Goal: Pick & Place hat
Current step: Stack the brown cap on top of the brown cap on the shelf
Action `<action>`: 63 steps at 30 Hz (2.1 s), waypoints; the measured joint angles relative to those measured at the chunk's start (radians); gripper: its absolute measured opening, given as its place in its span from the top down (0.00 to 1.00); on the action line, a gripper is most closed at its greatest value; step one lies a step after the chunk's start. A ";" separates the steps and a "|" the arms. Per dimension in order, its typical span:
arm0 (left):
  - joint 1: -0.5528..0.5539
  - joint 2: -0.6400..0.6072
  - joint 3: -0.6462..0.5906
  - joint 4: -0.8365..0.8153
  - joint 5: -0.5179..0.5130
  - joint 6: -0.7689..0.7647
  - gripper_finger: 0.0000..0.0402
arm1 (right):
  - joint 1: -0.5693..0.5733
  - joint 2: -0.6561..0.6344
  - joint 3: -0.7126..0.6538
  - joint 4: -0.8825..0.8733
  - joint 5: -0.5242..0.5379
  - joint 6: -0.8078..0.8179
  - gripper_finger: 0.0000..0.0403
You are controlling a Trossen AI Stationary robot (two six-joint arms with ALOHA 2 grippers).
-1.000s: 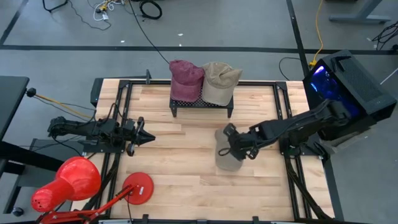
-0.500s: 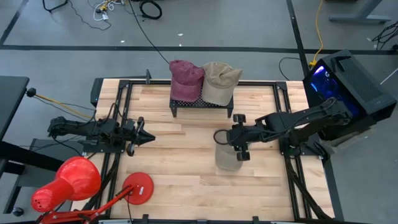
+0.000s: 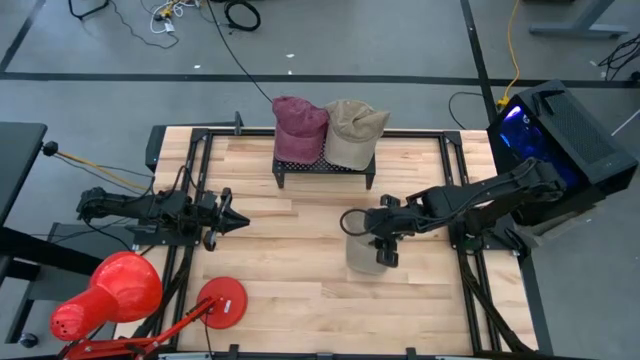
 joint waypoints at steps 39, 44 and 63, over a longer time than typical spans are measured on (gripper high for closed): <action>0.000 0.000 0.000 0.000 0.000 0.000 0.90 | -0.159 0.006 0.055 -0.255 -0.175 0.184 0.58; 0.000 0.000 0.000 0.000 0.000 0.000 0.90 | -0.159 0.006 0.056 -0.253 -0.177 0.178 0.58; 0.000 0.000 0.000 0.000 0.000 0.000 0.90 | -0.158 0.006 0.056 -0.095 -0.194 0.100 0.58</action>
